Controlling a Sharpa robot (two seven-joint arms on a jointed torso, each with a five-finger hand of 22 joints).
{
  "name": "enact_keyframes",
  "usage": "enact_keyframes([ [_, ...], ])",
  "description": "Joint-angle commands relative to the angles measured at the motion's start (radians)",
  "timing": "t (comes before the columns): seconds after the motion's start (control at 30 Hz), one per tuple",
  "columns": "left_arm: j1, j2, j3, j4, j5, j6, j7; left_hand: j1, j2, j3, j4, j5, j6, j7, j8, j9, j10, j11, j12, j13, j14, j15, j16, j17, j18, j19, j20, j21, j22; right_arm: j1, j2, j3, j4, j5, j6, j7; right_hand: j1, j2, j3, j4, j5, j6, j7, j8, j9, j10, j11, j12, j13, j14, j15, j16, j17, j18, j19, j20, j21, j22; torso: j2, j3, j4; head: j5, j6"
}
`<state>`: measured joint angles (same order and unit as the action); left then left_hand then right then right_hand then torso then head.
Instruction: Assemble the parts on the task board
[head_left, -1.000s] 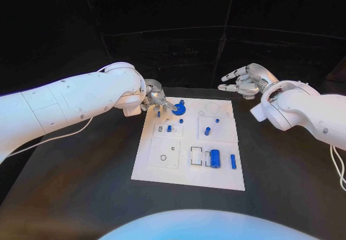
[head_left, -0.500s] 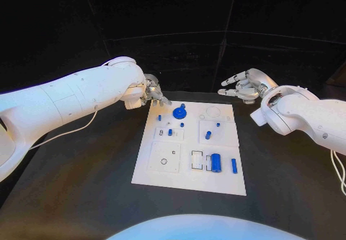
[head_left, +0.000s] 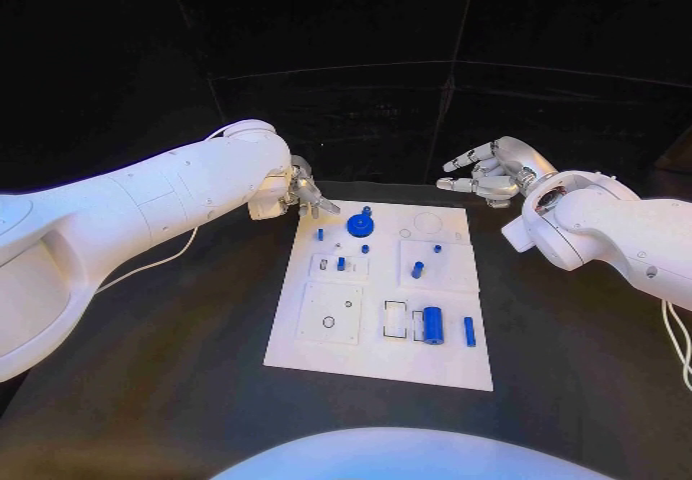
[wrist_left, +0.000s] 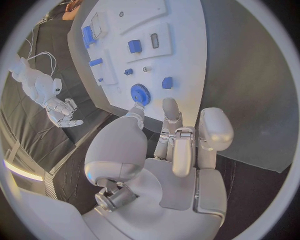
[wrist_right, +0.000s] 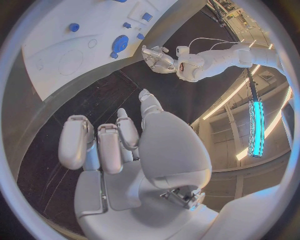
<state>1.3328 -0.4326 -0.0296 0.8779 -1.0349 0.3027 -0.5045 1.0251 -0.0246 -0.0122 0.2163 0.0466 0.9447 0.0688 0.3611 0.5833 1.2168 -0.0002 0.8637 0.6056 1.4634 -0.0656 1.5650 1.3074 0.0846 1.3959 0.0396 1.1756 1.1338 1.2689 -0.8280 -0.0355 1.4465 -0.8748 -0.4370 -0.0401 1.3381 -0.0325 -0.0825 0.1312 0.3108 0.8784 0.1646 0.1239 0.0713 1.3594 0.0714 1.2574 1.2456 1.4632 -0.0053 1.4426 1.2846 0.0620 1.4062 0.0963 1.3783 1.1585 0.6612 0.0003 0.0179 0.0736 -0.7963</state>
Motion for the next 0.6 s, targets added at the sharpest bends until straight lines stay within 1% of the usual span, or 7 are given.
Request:
enact_keyframes([
  [0.03, -0.003, 0.008, -0.002, -0.018, -0.023, 0.043, 0.018, 0.011, 0.005, -0.010, 0.001, 0.000, 0.010, 0.001, 0.000, -0.003, 0.003, -0.006, 0.005, -0.002, 0.107, -0.005, 0.005, 0.261, 0.018, 0.008, -0.003, 0.004, 0.001, 0.002, 0.001, 0.001, 0.001, 0.002, 0.005, 0.008, -0.003, 0.006, -0.005, -0.002, 0.004, 0.003, -0.006, 0.004, -0.001, -0.002, -0.003, -0.002, -0.001, 0.050, -0.007, -0.006, -0.001, 0.019, 0.000, -0.005, -0.005, -0.002, -0.001, 0.0002, 0.0002, 0.001, -0.002],
  [0.27, -0.011, 0.019, -0.007, -0.045, -0.029, 0.054, 0.019, 0.047, 0.021, -0.020, -0.004, 0.000, 0.016, 0.000, -0.003, -0.014, 0.002, -0.006, 0.007, -0.005, 0.107, -0.006, 0.005, 0.263, 0.017, 0.008, -0.004, 0.004, 0.003, 0.002, 0.003, 0.001, 0.000, 0.002, 0.006, 0.008, -0.003, 0.006, -0.005, -0.002, 0.004, 0.003, -0.006, 0.004, -0.001, -0.002, -0.003, -0.002, -0.001, 0.050, -0.007, -0.006, -0.001, 0.019, 0.000, -0.005, -0.005, -0.002, -0.001, 0.0009, 0.0010, 0.001, -0.003],
  [0.47, -0.015, 0.025, -0.008, -0.061, -0.049, 0.078, 0.024, 0.068, 0.032, -0.024, -0.009, 0.001, 0.022, 0.000, -0.004, -0.020, 0.002, -0.007, 0.008, -0.007, 0.107, -0.006, 0.006, 0.263, 0.017, 0.009, -0.004, 0.006, 0.006, 0.002, 0.004, 0.001, 0.000, 0.002, 0.007, 0.008, -0.002, 0.007, -0.004, -0.003, 0.005, 0.003, -0.006, 0.004, -0.001, -0.002, -0.003, -0.002, 0.000, 0.051, -0.007, -0.006, 0.000, 0.019, 0.000, -0.005, -0.005, -0.001, -0.002, 0.0016, 0.0006, 0.003, -0.002],
  [0.6, -0.017, 0.028, -0.008, -0.065, -0.053, 0.090, 0.028, 0.074, 0.037, -0.026, -0.010, 0.001, 0.026, -0.001, -0.003, -0.022, 0.002, -0.008, 0.009, -0.008, 0.107, -0.006, 0.006, 0.263, 0.017, 0.010, -0.004, 0.007, 0.007, 0.002, 0.004, 0.001, 0.000, 0.002, 0.007, 0.008, -0.001, 0.007, -0.004, -0.003, 0.005, 0.003, -0.006, 0.004, -0.001, -0.002, -0.003, -0.002, 0.000, 0.051, -0.007, -0.006, 0.000, 0.019, 0.000, -0.005, -0.005, -0.001, -0.001, 0.0011, 0.0011, 0.002, -0.003],
])
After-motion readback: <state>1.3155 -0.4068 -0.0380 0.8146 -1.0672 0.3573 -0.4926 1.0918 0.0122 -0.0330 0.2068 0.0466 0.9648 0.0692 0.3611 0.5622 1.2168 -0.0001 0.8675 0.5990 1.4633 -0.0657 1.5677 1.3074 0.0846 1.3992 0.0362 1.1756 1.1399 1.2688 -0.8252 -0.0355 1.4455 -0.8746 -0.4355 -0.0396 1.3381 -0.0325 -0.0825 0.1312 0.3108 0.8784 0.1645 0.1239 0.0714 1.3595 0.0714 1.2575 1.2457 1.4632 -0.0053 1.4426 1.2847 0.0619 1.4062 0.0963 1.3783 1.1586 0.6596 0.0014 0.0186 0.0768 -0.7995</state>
